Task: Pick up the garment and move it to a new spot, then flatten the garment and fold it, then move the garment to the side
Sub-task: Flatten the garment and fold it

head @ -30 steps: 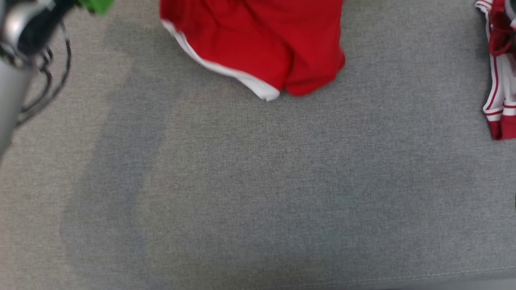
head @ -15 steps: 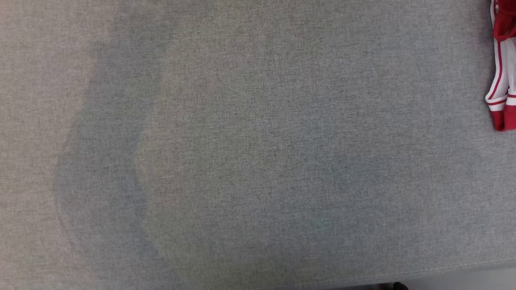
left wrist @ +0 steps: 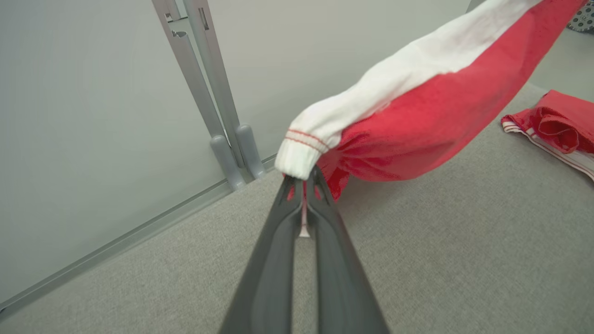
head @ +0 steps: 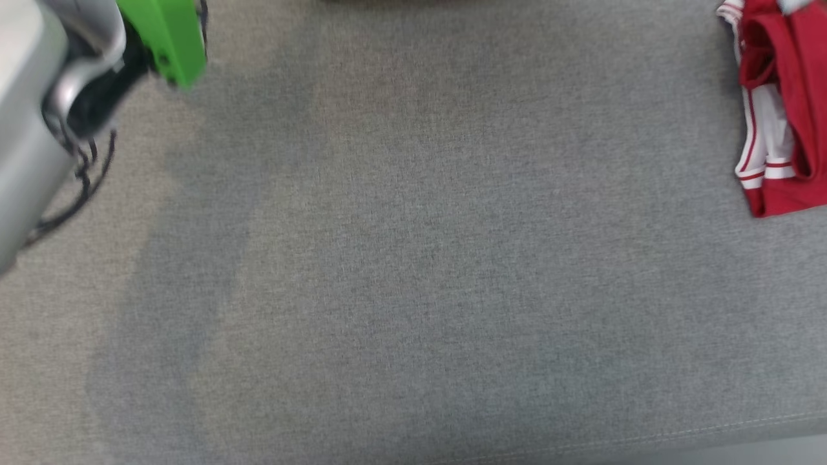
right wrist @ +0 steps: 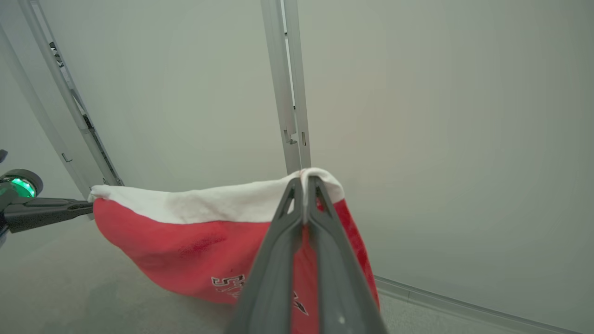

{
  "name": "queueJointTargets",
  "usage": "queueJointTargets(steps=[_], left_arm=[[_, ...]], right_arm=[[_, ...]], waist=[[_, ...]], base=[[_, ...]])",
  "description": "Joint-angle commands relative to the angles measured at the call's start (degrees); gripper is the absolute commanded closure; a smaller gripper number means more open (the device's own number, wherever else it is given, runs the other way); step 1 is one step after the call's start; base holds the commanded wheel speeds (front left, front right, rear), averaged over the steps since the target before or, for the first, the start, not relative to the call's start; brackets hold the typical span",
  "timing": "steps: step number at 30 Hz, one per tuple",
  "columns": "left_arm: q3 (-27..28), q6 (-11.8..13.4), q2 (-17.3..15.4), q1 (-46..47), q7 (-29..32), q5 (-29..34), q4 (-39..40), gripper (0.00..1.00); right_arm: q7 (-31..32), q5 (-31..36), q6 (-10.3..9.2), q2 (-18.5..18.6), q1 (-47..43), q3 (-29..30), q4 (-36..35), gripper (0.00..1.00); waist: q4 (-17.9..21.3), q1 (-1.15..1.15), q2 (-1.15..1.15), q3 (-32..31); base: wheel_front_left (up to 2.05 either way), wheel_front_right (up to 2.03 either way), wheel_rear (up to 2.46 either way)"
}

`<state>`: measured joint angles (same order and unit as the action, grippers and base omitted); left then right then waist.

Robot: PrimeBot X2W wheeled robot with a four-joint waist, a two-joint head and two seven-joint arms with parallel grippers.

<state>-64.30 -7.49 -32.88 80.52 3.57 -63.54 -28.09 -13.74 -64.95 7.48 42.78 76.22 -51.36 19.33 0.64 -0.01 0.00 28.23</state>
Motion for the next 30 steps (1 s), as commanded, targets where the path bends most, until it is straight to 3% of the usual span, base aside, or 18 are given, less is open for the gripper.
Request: queueJointTargets(steps=[1, 7, 16, 24, 30], left_arm=[[-1.81, 0.02, -1.28, -2.68, 1.30, -1.62, 1.48, 1.00], [-7.28, 0.02, -6.45, -12.10, 7.42, -7.88, 10.44, 1.00], [-8.87, 0.01, -13.69, -25.81, 13.49, -11.05, 23.05, 1.00], [-9.00, 1.36, -18.05, -35.05, 19.72, -14.07, 33.13, 1.00], [-8.90, 3.09, -18.70, -34.91, 23.47, -16.06, 36.88, 1.00]], right_arm=[[-0.27, -0.88, 0.03, 1.80, -2.93, -0.97, -1.31, 1.00], [2.34, -2.93, 0.03, 7.56, -14.41, -6.93, -7.59, 1.00], [7.05, -10.20, 0.02, 15.23, -30.97, -12.26, -17.41, 1.00], [13.10, -16.19, 0.02, 23.54, -40.72, -14.15, -25.59, 1.00], [14.86, -17.24, 0.02, 26.16, -40.76, -11.69, -29.12, 1.00]], waist=[[0.22, 0.01, 0.00, -5.38], [0.46, 0.01, 0.00, -14.35], [0.71, 0.01, 0.00, -24.15], [-0.13, 0.01, 0.00, -27.56], [-1.46, 0.01, 0.00, -25.19]], base=[[0.00, 0.00, 0.00], [0.00, 0.00, 0.00], [0.00, 0.00, 0.00], [0.00, 0.00, 0.00], [0.00, 0.00, 0.00]])
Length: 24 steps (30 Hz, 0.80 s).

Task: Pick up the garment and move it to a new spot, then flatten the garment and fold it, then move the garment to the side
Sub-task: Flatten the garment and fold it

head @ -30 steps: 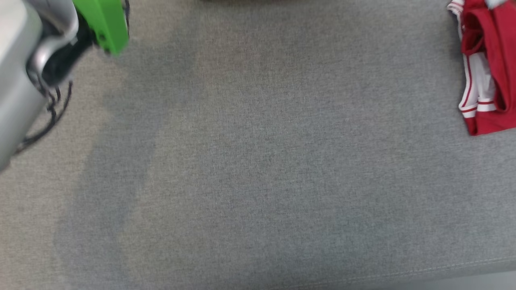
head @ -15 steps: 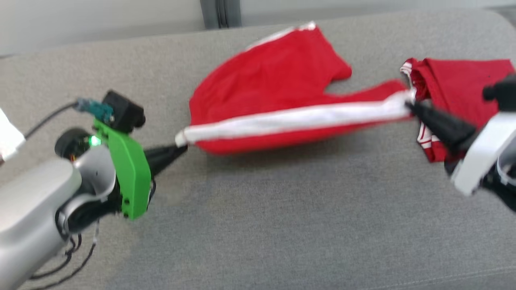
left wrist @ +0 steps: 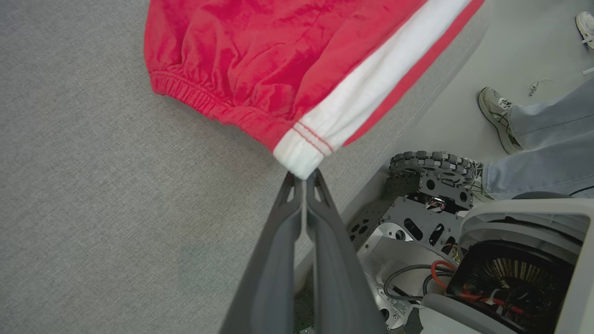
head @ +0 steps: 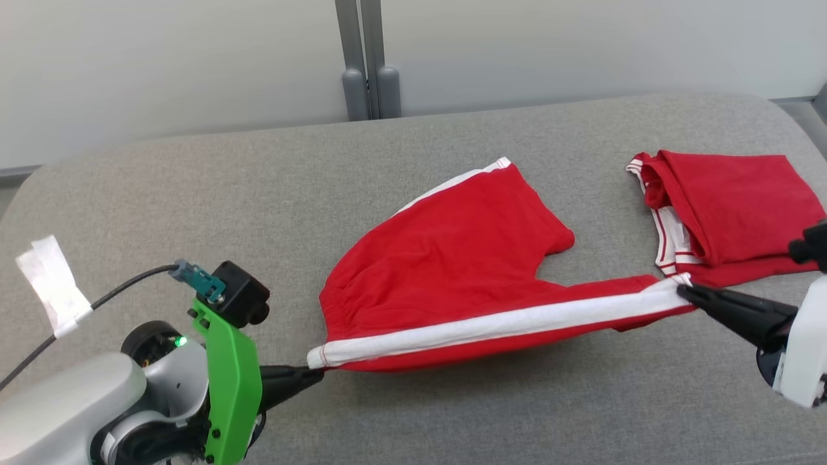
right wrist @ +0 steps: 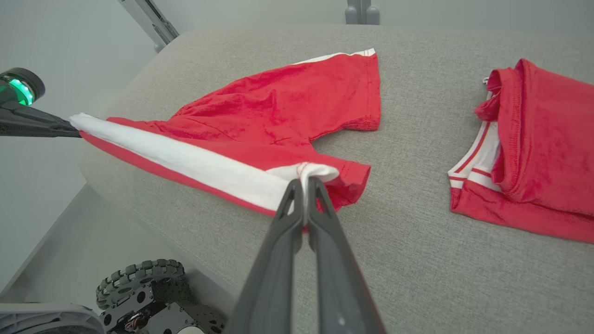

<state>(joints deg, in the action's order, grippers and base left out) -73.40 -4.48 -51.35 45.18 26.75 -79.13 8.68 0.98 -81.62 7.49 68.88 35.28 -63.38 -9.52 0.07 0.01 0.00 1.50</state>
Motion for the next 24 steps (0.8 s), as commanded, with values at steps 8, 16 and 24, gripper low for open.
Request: queueJointTargets(steps=[8, 16, 24], left_arm=[[2.40, -0.47, 3.84, 7.88, 8.67, -6.19, -3.09, 1.00], [4.71, -1.63, 7.44, 14.95, 16.15, -11.82, -8.21, 1.00], [6.88, -2.41, 10.12, 18.77, 16.93, -12.98, -12.63, 1.00]], right_arm=[[6.82, -8.58, 0.02, -1.17, 6.00, 4.88, 0.23, 1.00], [18.43, -13.04, 0.02, -4.47, 15.90, 7.17, 7.77, 1.00], [23.82, -11.59, 0.02, -9.55, 25.15, 8.67, 17.90, 1.00]], waist=[[-4.39, -0.01, 0.00, 10.02], [-7.49, -0.01, 0.00, 17.50], [-10.43, -0.01, 0.00, 22.87]], base=[[0.00, 0.00, 0.00], [0.00, 0.00, 0.00], [0.00, 0.00, 0.00]])
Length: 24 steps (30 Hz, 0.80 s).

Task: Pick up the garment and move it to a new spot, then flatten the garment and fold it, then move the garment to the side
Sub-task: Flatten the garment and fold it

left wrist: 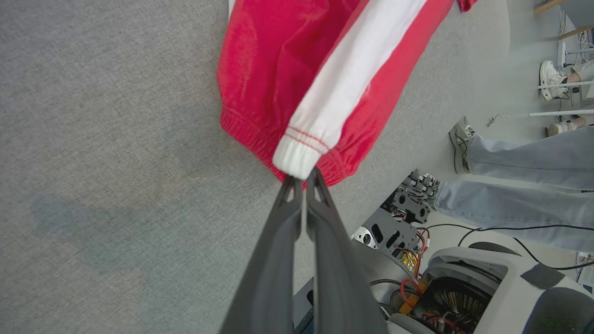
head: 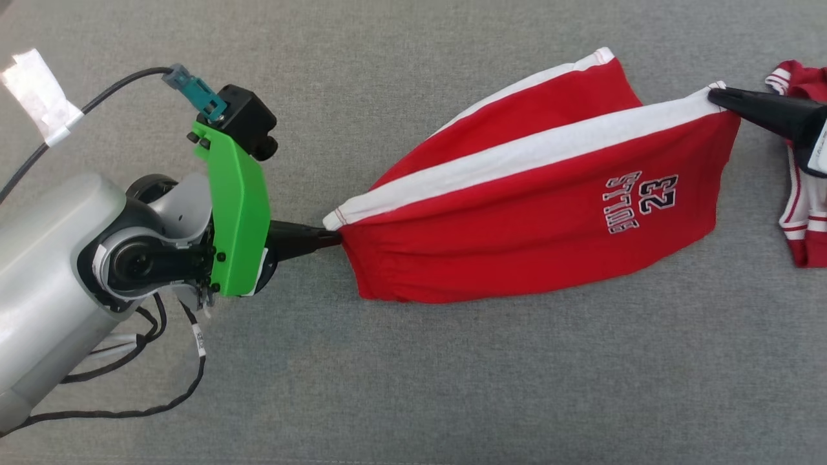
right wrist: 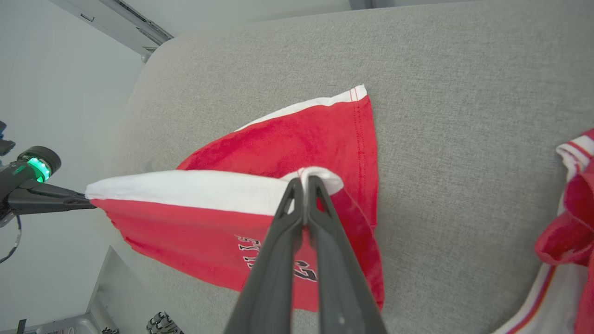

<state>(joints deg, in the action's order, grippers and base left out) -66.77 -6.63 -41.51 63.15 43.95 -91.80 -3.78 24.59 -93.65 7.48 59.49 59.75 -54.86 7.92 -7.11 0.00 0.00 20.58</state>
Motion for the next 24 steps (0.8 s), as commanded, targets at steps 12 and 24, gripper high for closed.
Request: queueJointTargets(steps=[12, 24], left_arm=[[1.65, -0.83, 4.11, 3.21, -1.36, 0.50, -5.71, 1.00], [1.31, -0.90, 5.88, 3.90, -0.01, 0.55, -8.56, 0.00]], right_arm=[[3.10, 4.09, 0.03, -8.00, 9.86, 0.22, 11.91, 1.00], [3.07, 6.12, 0.03, -13.47, 11.92, -1.36, 17.79, 0.00]], waist=[[-5.93, 0.00, 0.00, 8.80], [-5.62, 0.00, 0.00, 9.21]], base=[[0.00, 0.00, 0.00], [0.00, 0.00, 0.00]])
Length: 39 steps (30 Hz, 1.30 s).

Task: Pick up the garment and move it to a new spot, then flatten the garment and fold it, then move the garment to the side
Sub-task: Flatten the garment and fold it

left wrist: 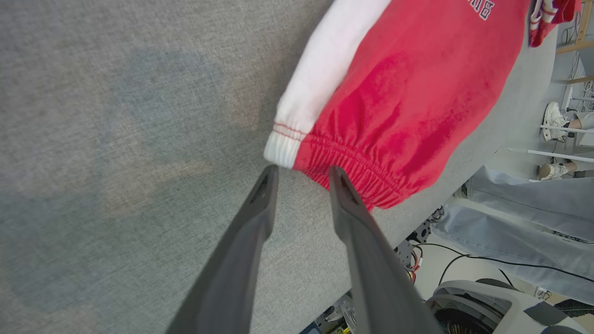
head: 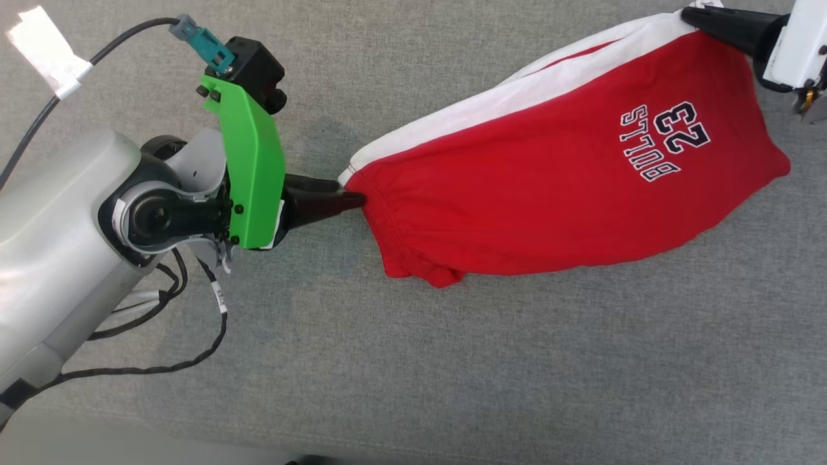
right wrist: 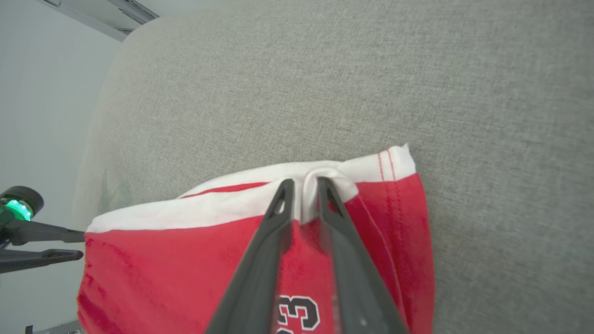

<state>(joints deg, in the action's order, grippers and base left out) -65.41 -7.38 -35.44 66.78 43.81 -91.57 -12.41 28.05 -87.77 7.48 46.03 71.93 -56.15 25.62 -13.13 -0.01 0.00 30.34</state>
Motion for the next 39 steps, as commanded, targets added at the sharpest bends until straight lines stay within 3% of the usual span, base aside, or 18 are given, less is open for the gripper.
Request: queueJointTargets(steps=[1, 9, 15, 19, 26, 31, 34, 37, 39], left_arm=[[-0.01, -0.16, -0.34, 0.12, -0.10, 0.57, 0.18, 0.00], [0.86, -0.16, -2.95, -0.86, -3.15, 2.85, 1.61, 0.00], [2.18, -0.06, -6.03, -3.14, -21.65, 17.08, 2.89, 0.00], [3.33, 2.98, -6.62, -7.17, -34.46, 24.05, 1.94, 0.00], [7.50, 13.19, -6.44, -17.79, -53.55, 26.94, 4.12, 0.00], [10.67, 19.87, -4.94, -25.10, -58.58, 29.59, 7.64, 0.00], [14.73, 22.62, -2.24, -30.28, -59.07, 32.23, 10.80, 0.00], [20.14, 23.83, 1.04, -36.74, -58.98, 36.43, 12.85, 0.00], [23.82, 23.27, 4.03, -40.80, -58.96, 38.97, 13.66, 0.00]], right_arm=[[-0.97, 0.59, 0.03, -0.47, -0.59, -0.24, 0.00, 0.00], [-10.68, 2.62, 0.03, -1.02, -3.50, 0.69, -3.07, 0.00], [-25.78, 8.06, 0.04, -2.42, -6.95, 1.46, -0.07, 0.00], [-34.42, 9.68, 0.03, -3.53, -11.12, 1.94, 2.03, 0.00], [-42.17, 13.29, 0.03, -5.93, -17.55, 2.51, 6.86, 0.00], [-42.52, 13.03, 0.03, -7.62, -21.54, 1.98, 10.59, 0.00], [-41.28, 11.99, 0.03, -7.77, -22.60, 1.64, 13.34, 0.00], [-39.86, 10.98, 0.03, -8.19, -22.87, 1.30, 15.77, 0.00], [-38.47, 10.33, 0.03, -8.34, -22.73, 1.01, 17.80, 0.00]], waist=[[0.62, 0.01, 0.00, -1.07], [2.19, 0.01, 0.00, -6.47], [3.46, 0.01, 0.00, -11.45], [3.74, 0.01, 0.00, -14.58], [3.40, 0.01, 0.00, -17.06], [1.97, 0.01, 0.00, -17.80], [0.71, 0.01, 0.00, -17.52], [-0.54, 0.01, 0.00, -16.95], [-1.58, 0.01, 0.00, -16.61]], base=[[0.00, 0.00, 0.00], [0.00, 0.00, 0.00], [0.00, 0.00, 0.00], [0.00, 0.00, 0.00], [0.00, 0.00, 0.00], [0.00, 0.00, 0.00], [0.00, 0.00, 0.00], [0.00, 0.00, 0.00], [0.00, 0.00, 0.00]])
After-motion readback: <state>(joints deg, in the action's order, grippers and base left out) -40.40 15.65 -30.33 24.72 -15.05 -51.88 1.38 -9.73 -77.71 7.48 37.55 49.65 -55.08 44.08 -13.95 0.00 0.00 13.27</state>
